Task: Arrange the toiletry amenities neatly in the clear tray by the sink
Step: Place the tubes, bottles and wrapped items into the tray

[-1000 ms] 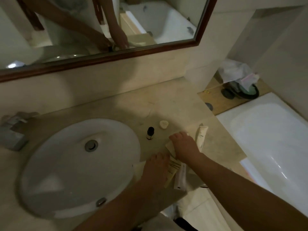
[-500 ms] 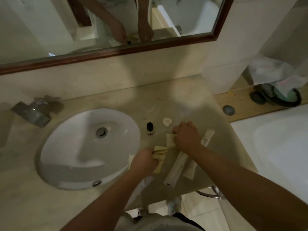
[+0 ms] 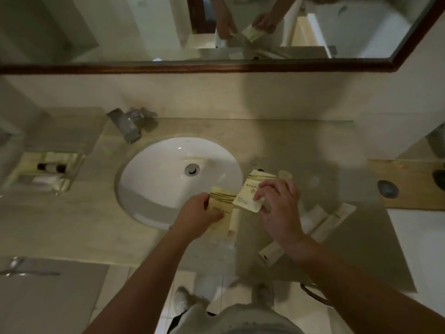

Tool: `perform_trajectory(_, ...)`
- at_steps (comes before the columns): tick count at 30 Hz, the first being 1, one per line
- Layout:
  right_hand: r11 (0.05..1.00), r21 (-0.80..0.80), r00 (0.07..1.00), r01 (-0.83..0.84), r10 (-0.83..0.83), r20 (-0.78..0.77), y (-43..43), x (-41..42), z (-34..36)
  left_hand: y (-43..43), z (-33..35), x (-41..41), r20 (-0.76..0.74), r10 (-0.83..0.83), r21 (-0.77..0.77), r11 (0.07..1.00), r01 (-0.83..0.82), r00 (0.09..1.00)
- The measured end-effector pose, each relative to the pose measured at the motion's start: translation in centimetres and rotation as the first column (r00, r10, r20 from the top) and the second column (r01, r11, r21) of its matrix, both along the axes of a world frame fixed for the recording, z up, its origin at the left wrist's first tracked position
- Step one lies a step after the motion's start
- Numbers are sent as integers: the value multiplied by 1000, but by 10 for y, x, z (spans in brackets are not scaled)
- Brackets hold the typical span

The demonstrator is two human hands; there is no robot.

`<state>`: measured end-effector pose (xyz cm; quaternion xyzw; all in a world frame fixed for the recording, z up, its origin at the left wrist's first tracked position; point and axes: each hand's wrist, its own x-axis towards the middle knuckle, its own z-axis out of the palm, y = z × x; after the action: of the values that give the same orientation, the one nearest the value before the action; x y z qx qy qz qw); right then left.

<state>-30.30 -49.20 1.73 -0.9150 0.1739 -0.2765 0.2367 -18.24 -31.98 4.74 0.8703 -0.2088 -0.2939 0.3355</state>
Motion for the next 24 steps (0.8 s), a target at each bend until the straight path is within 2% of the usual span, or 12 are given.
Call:
perform_trajectory(7, 989, -15, 988, -148, 149, 44, 111, 89, 10, 133, 5, 51, 32, 232, -116, 967, -227, 972)
perform_trajectory(11, 983, -17, 982, -184, 184, 35, 201, 148, 10, 234, 5, 89, -2, 359, -132, 925, -356, 933)
perform_trajectory(16, 949, 33, 949, -314, 313, 28, 300, 211, 1, 339, 0, 137, -19, 474, -87, 876, -474, 880)
perform_trajectory(20, 930, 167, 944, -328, 331, 12, 348, 247, 7, 387, -1, 174, -15, 531, -129, 840, -528, 848)
perform_trajectory(24, 924, 178, 940, -337, 339, 20, 361, 293, 6, 405, 0, 222, -42, 617, -174, 770, -614, 786)
